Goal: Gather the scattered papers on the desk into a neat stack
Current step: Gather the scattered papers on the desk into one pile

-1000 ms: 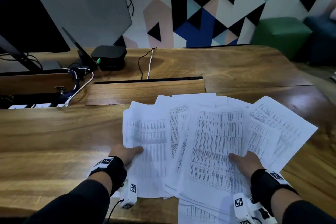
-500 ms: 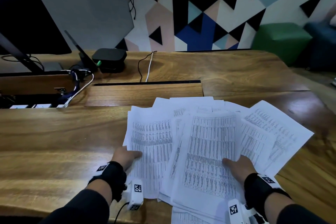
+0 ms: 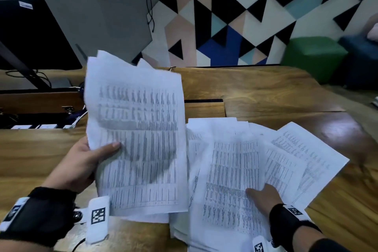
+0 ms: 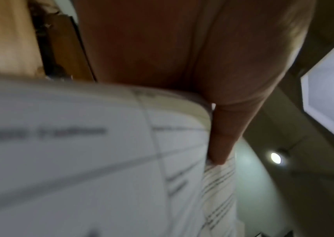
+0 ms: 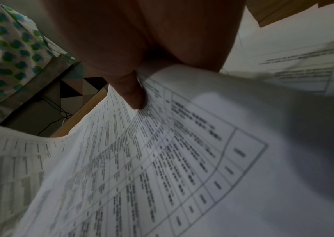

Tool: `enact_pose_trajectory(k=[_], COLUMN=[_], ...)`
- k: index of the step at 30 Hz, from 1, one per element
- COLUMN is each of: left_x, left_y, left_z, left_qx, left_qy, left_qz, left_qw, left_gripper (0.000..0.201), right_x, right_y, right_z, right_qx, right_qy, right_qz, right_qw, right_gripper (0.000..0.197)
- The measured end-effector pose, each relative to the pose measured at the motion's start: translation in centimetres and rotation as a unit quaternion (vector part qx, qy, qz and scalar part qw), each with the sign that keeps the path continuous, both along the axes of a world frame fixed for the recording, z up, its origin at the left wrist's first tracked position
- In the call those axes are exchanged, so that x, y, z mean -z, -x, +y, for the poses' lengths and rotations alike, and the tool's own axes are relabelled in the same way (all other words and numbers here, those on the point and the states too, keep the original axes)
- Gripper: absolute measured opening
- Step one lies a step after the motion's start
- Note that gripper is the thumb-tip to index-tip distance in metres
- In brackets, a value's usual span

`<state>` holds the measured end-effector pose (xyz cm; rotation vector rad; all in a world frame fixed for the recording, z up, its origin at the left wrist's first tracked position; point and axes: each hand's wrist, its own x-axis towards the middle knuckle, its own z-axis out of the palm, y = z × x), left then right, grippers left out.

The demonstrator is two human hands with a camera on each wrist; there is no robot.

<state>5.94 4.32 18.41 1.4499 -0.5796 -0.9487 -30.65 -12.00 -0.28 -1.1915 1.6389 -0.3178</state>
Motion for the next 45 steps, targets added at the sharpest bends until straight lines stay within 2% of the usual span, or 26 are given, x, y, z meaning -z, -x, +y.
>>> enact_pose_trajectory(k=[1,4,6,8,10,14,18,21,23,26,27,29,30,31,33,34,35,37,39,42,43,44,45], left_x=[-0.4,0.3,1.6,4.0,6.9,11.6,15.8,17.3,16.7,16.1,16.2,16.0,16.1,16.3,16.3,16.5,16.5,16.3,16.7,18.1,19.2,22.1,22.4], left_y=[0.3,1.2,2.5,4.3,6.4,9.1,10.4,11.4,12.3,13.4,13.6,13.9,13.7,13.2,11.5,10.3,9.2,7.2,5.4,3.0,2.1,0.3,0.0], left_z=[0.0,-0.2,-0.8,-1.6,-2.3,-3.1,-3.7,-4.3,-4.6,-4.9,-5.1,-5.4,-5.5,-5.7,-6.1,-6.1,-6.2,-6.0,-6.0,-6.4,-6.6,-7.0,-7.1], left_qx=[-0.005,-0.009,-0.005,0.022,0.055,0.070,0.052,0.047,0.045,0.091,0.122,0.180,0.184,0.164,0.075,0.034,0.006,-0.027,-0.048,-0.023,-0.031,-0.036,-0.027], left_qy=[0.014,0.030,0.006,-0.055,-0.125,-0.215,-0.286,-0.314,-0.312,-0.295,-0.284,-0.276,-0.284,-0.306,-0.378,-0.419,-0.462,-0.518,-0.549,-0.589,-0.586,-0.579,-0.572], left_qz=[0.024,0.101,0.136,0.163,0.170,0.132,0.088,0.018,-0.044,-0.095,-0.097,-0.107,-0.142,-0.201,-0.318,-0.339,-0.328,-0.277,-0.259,-0.258,-0.253,-0.245,-0.239], left_qw=[1.000,0.994,0.991,0.985,0.976,0.965,0.953,0.948,0.948,0.946,0.946,0.938,0.930,0.916,0.866,0.841,0.824,0.809,0.793,0.766,0.769,0.777,0.784], left_gripper=[0.016,0.035,0.034,0.024,0.031,0.029,0.031,0.039,0.026,0.020,0.020,0.017,0.021,0.034,0.070,0.088,0.106,0.131,0.142,0.152,0.154,0.157,0.157], right_x=[0.1,-0.1,-0.2,-0.5,-0.6,-0.6,-0.9,-0.4,-0.3,-0.4,-0.2,-0.1,-0.2,-0.2,-0.4,-0.5,-0.6,-0.4,-0.4,-0.2,-0.3,-0.3,-0.4], right_y=[-0.1,-0.1,-0.1,-0.2,-0.2,-0.1,0.1,0.3,0.3,0.3,0.3,0.2,0.1,0.2,0.4,0.5,0.5,0.7,0.7,0.6,0.6,0.6,0.5], right_z=[0.0,0.1,0.2,0.2,0.3,0.3,0.5,0.5,0.5,0.9,1.0,1.4,1.6,1.7,1.7,1.7,1.7,1.8,1.9,1.9,2.0,2.0,2.0], right_qx=[-0.004,0.000,0.010,0.014,0.018,0.013,0.027,0.067,0.093,0.094,0.082,0.079,0.070,0.065,0.051,0.049,0.050,0.054,0.048,0.046,0.046,0.045,0.041], right_qy=[-0.001,-0.012,-0.017,-0.023,-0.030,-0.029,-0.062,-0.085,-0.086,-0.091,-0.087,-0.068,-0.056,-0.042,-0.017,-0.011,-0.010,-0.012,-0.008,-0.007,-0.007,-0.007,-0.007], right_qz=[0.001,-0.006,-0.014,-0.015,-0.024,-0.025,-0.063,-0.075,-0.090,-0.120,-0.126,-0.132,-0.118,-0.101,-0.080,-0.076,-0.074,-0.072,-0.075,-0.079,-0.076,-0.073,-0.068], right_qw=[1.000,1.000,1.000,1.000,0.999,0.999,0.996,0.991,0.988,0.984,0.985,0.986,0.989,0.992,0.995,0.996,0.996,0.996,0.996,0.996,0.996,0.996,0.997], right_gripper=[0.016,0.009,0.011,0.010,0.006,0.020,0.019,0.033,0.046,0.082,0.083,0.050,0.033,0.023,0.014,0.011,0.010,0.015,0.013,0.010,0.009,0.010,0.012])
